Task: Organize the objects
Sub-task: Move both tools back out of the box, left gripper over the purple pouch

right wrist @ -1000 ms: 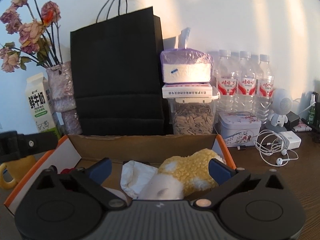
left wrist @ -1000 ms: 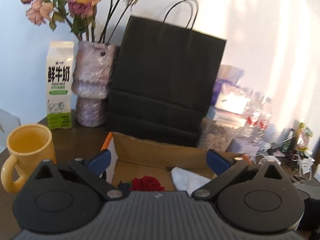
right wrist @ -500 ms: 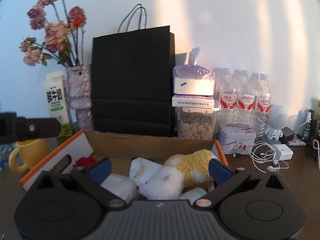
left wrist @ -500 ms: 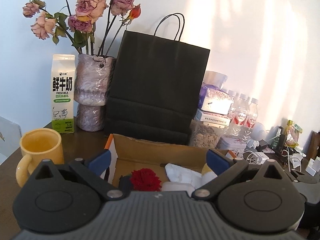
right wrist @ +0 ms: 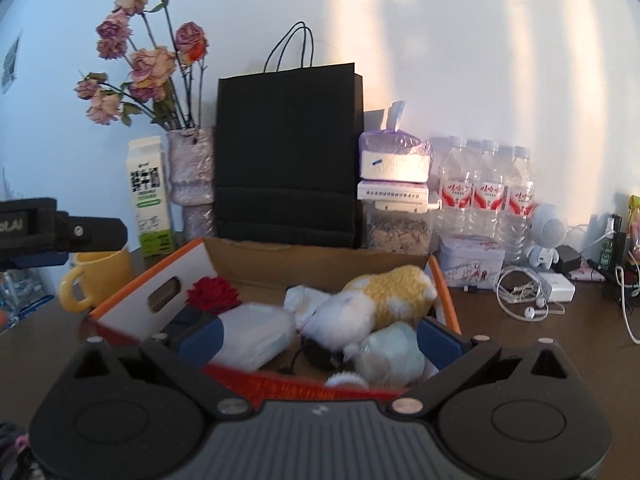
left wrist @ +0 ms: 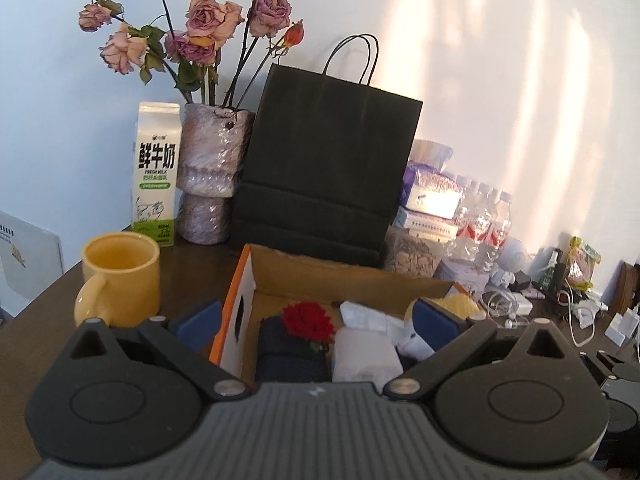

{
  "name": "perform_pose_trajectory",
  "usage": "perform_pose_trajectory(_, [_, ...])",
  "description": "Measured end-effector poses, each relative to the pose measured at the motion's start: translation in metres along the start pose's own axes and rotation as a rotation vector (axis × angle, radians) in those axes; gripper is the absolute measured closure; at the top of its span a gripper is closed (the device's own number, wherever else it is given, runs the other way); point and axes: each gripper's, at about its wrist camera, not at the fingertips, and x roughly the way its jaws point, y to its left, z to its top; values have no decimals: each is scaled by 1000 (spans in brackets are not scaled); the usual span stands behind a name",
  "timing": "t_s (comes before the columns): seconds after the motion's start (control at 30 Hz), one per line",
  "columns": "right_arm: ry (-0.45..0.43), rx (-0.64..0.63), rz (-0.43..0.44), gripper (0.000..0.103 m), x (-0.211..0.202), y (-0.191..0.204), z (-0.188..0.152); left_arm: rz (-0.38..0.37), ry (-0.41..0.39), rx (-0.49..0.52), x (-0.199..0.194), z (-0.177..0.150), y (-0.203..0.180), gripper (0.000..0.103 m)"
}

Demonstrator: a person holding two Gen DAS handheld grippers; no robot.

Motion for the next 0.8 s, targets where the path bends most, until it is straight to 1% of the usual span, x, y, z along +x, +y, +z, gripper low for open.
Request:
perform_pose_trajectory(0.27, [46, 10, 24, 0, -27, 5, -28, 23, 70, 22, -23, -26, 3, 0])
perform_pose_trajectory(0.5, [101, 23, 13, 0, -42, 7, -58, 33, 145, 55, -39, -54, 9, 0])
perform_pose_trajectory(0.67, [115, 37, 5, 0, -52, 4, -74, 27, 204, 87, -43, -72, 9, 0])
perform_pose_trajectory(0.8, [113, 50, 4, 0, -60, 1, -83, 15, 262, 132, -41, -89, 3, 0])
